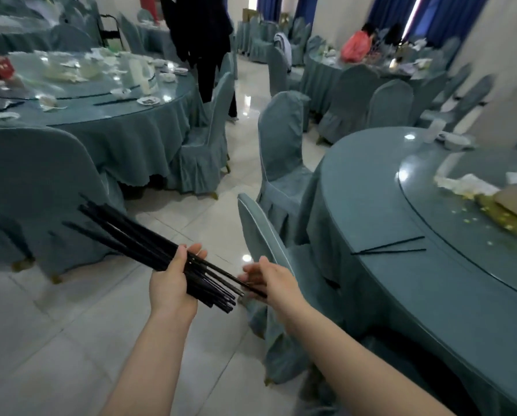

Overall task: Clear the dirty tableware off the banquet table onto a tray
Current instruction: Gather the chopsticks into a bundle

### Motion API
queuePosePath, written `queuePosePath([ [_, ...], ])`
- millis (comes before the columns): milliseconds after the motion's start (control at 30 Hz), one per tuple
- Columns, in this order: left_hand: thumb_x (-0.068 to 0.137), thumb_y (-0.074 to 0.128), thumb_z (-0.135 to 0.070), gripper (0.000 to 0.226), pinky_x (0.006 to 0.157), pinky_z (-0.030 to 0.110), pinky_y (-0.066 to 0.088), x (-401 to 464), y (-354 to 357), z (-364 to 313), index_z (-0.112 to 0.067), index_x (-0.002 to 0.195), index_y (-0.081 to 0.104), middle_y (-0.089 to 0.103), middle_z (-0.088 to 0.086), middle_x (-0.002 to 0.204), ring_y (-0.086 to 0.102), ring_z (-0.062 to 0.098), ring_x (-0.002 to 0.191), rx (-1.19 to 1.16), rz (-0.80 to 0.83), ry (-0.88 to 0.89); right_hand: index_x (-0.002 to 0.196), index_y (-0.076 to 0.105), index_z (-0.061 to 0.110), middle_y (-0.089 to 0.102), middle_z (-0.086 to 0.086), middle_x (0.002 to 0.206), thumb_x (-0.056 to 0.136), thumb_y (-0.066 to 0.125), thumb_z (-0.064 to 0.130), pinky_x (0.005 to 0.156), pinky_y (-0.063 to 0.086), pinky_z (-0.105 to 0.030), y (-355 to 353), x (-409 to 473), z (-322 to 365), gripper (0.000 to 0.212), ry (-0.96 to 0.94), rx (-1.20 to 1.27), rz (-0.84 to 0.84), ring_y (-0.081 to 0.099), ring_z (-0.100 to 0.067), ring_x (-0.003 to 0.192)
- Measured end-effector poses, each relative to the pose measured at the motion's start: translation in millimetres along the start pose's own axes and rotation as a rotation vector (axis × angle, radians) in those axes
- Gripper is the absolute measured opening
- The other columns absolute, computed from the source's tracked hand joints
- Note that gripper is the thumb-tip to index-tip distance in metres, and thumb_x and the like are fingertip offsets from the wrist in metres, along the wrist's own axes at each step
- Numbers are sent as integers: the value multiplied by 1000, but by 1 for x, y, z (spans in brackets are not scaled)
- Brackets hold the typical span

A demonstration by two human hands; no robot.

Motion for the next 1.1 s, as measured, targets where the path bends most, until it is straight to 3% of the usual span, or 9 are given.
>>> queuePosePath([
  [67,98,50,-14,10,59,26,56,20,27,7,-8,98,58,75,2,82,72,15,79,56,82,-49,98,67,10,75,-6,87,103,32,34,90,53,-39,-2,16,7,42,5,101,-93,70,-25,92],
  [300,97,50,-13,16,61,29,55,44,115,51,-9,85,60,74,3,74,72,16,76,179,289,-205,94,64,8,72,-12,93,104,34,24,89,52,-34,-63,34,32,36,-88,291,-403,66,-23,90],
  [500,96,53,-16,12,67,30,54,67,177,85,-9,92,62,75,3,83,72,17,85,222,361,-264,91,68,18,75,2,90,96,51,20,74,54,-22,-185,49,18,19,-103,102,-597,70,-10,87],
  [633,96,54,-17,9,68,31,54,83,219,115,-10,100,59,76,4,87,72,18,87,234,355,-271,85,68,26,73,10,82,90,60,21,80,54,-28,-275,78,3,11,-70,-182,-689,68,-7,86],
  [700,95,55,-17,10,64,29,55,90,236,129,-10,102,59,76,4,87,72,17,85,255,333,-276,84,66,28,70,14,85,88,62,18,76,50,-21,-318,96,-4,11,-30,-378,-694,65,-6,86],
  [767,95,56,-17,9,64,29,54,98,248,143,-11,98,61,76,3,84,73,15,82,271,291,-282,95,66,23,70,8,96,89,60,15,74,43,-16,-360,116,-13,12,44,-554,-666,62,-8,88],
  [867,94,57,-18,8,64,28,54,111,257,155,-12,93,63,74,-1,75,73,13,76,274,220,-280,120,61,11,66,-6,119,93,54,11,88,43,-26,-419,145,-23,28,155,-794,-659,61,-21,107],
  [1000,95,54,-20,9,65,26,54,125,260,159,-15,90,60,68,-6,64,69,8,64,274,187,-254,142,39,16,38,-9,145,89,42,-2,93,42,-34,-456,176,-28,55,221,-1022,-594,46,-31,123],
  [1100,98,48,-20,12,61,22,53,132,263,160,-17,89,55,60,-7,62,61,8,58,259,208,-234,150,23,23,14,-3,159,88,40,-7,103,40,-39,-465,198,-31,71,232,-1260,-500,21,-29,142],
])
Point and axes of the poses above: each hand's wrist, its own x-axis towards the middle knuckle, its own y-axis out of the palm, z = x × y, the point moved 7 cm from there along x, towards the middle knuckle
